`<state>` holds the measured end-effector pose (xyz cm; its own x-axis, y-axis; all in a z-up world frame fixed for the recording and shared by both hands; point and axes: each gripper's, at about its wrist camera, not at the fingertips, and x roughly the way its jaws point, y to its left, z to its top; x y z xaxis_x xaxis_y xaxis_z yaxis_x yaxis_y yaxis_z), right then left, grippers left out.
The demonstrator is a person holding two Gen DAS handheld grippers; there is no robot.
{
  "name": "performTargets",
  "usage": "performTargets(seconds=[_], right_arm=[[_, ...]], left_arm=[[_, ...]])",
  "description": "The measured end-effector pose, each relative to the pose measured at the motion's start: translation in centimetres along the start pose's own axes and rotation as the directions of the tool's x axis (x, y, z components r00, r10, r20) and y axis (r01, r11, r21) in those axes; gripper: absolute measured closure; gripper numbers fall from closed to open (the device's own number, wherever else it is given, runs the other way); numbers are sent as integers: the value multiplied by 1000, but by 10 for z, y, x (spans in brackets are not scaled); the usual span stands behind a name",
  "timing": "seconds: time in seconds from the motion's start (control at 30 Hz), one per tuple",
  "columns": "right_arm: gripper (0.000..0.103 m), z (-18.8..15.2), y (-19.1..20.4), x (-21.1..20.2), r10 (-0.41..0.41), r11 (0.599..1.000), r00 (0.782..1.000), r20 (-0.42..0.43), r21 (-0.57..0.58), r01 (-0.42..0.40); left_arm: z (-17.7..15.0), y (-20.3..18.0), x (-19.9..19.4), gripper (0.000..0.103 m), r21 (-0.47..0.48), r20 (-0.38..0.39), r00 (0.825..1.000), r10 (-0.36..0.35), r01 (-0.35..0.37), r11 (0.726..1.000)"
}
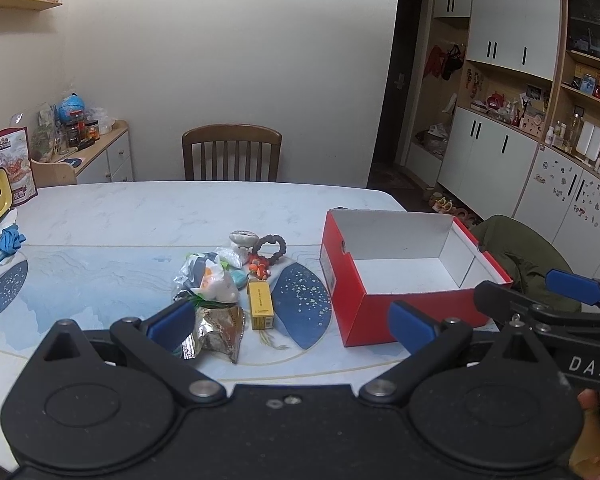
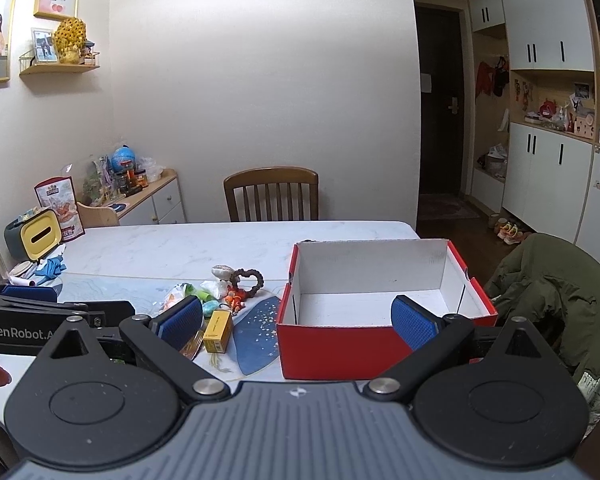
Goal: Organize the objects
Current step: 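Move both grippers toward the pile of items on the mat, then grasp the small yellow box with the right gripper while the left grasps the cartoon-print pouch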
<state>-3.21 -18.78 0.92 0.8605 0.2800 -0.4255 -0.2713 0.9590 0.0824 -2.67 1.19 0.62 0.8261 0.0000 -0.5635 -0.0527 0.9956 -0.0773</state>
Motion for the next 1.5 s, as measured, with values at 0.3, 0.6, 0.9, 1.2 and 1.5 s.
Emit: performTargets(seconds=[0.3,0.6,0.9,1.2,1.5], right_arm=[[2,4,9,16,10,1000,1000,-14,-8,-10],[2,13,29,43,14,999,999,-33,-31,-15],[2,19,42,86,48,999,992,-120,-17,-51],[2,15,64,133,83,994,972,-221,-54,-97],[3,7,87,180,71,992,953,-296,-83,-99]], left_arm=[[4,14,12,1,-11,-6,1000,-6,6,1000],[16,38,36,1,-12,-29,999,-19,19,1000],[20,85,79,1,-28,-96,995,-22,20,999],[-7,135,123,1,-1,-223,975,10,-10,1000],[-23,162,152,4,-47,-318,948,-13,-2,999]])
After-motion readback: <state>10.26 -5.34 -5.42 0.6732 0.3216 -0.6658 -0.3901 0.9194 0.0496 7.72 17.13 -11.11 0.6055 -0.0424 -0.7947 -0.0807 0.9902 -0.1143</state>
